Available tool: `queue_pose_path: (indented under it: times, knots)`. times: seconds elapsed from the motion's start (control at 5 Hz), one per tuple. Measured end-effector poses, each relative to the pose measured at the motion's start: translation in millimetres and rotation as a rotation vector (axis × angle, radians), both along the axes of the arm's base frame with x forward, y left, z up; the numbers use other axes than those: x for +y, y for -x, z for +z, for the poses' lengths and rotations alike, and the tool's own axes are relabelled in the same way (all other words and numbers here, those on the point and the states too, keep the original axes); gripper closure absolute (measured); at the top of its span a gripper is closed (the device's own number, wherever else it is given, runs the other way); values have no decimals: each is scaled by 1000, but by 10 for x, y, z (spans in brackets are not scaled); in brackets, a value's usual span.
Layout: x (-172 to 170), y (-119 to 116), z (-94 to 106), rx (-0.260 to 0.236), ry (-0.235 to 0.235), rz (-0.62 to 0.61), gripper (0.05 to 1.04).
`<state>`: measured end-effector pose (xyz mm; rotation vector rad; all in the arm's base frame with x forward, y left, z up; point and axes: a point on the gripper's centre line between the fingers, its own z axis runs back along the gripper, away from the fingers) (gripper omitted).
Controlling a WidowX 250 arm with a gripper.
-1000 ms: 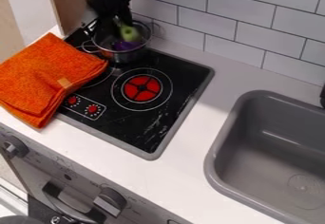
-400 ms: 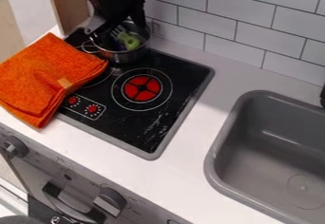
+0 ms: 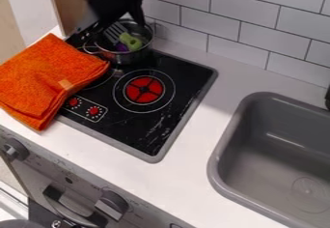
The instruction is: Put green spoon inside silver bowl
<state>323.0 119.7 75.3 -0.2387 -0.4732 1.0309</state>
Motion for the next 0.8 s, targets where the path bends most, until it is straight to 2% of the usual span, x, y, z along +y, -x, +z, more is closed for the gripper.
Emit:
queue_pose_path:
  times: [0.2, 0.4, 0.6, 0.8]
  knots:
    - [-137, 309, -48, 73, -87, -212, 84]
    - [-151, 483, -60, 126, -178, -324, 84]
    - [68, 525, -134, 222, -227, -384, 84]
    - [430, 546, -227, 303, -301, -454, 84]
